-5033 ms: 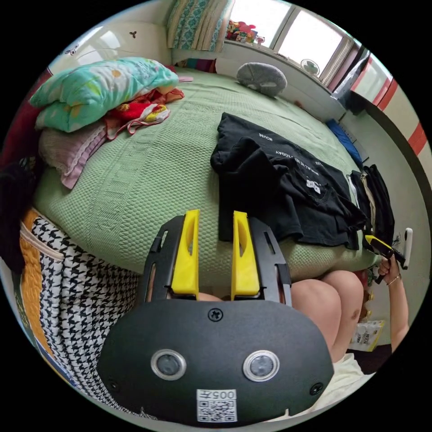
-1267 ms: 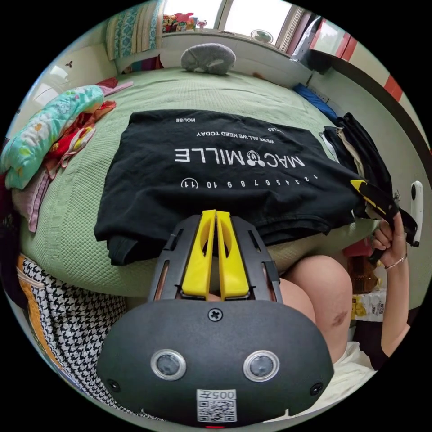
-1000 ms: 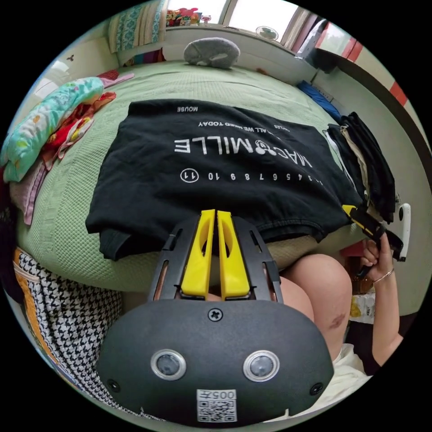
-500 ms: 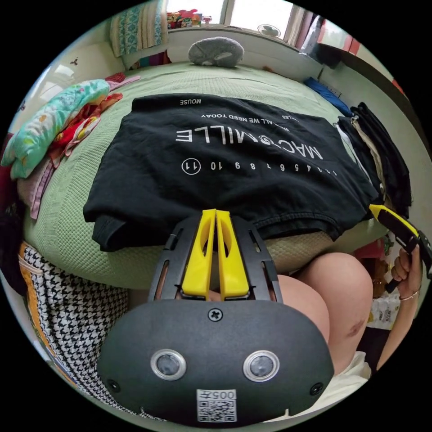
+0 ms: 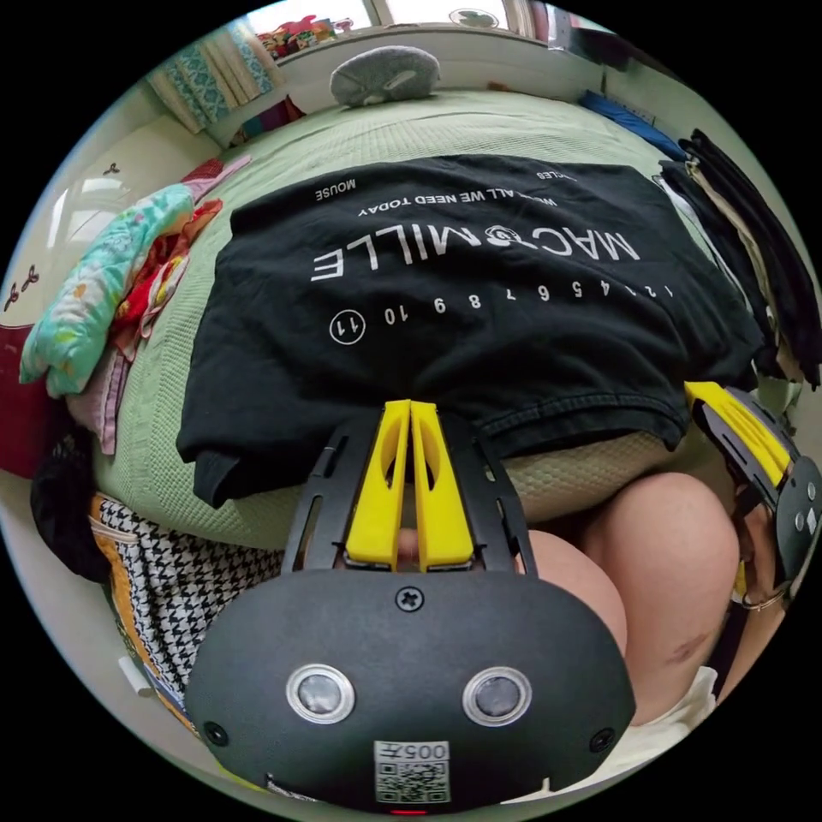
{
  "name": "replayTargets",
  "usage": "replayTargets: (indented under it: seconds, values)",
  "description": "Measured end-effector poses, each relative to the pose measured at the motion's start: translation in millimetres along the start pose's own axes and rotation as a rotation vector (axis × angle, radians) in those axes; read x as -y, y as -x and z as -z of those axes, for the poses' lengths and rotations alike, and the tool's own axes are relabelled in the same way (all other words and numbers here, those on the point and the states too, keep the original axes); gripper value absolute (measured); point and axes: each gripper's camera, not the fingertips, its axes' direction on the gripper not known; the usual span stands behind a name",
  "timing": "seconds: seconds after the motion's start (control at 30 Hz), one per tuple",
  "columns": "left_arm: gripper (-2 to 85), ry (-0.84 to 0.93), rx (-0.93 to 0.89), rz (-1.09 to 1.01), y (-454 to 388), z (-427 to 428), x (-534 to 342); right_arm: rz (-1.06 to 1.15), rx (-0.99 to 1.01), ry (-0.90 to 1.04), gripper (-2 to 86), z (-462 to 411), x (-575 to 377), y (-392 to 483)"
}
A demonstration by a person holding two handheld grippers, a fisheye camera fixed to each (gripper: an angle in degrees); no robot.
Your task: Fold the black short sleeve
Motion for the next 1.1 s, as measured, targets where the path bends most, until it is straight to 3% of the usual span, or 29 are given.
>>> replayTargets:
  seconds: [0.27,0.4,0.67,0.97,1.1]
  values:
    - [-0.1,0.008,-0.147,0.094,35,14,-20,-0.005,0.081,0.057,-0.9,2,14,15]
    - [1.4,-0.106,-0.226,0.197,76,48,-47,0.048,0.038,0.067,-0.9,4,19,35]
    - [9.0,-0.2,-0.158,0.285,140,76,-100,0.038,0.049,0.052,-0.9,8,22,57]
    - [9.4,-0.181,-0.205,0.363,173,59,-116,0.079,-0.011,0.043,-0.9,13,24,92]
    - [5.9,-0.147,-0.202,0.396,186,54,-116,0.093,-0.037,0.041,-0.9,15,25,106]
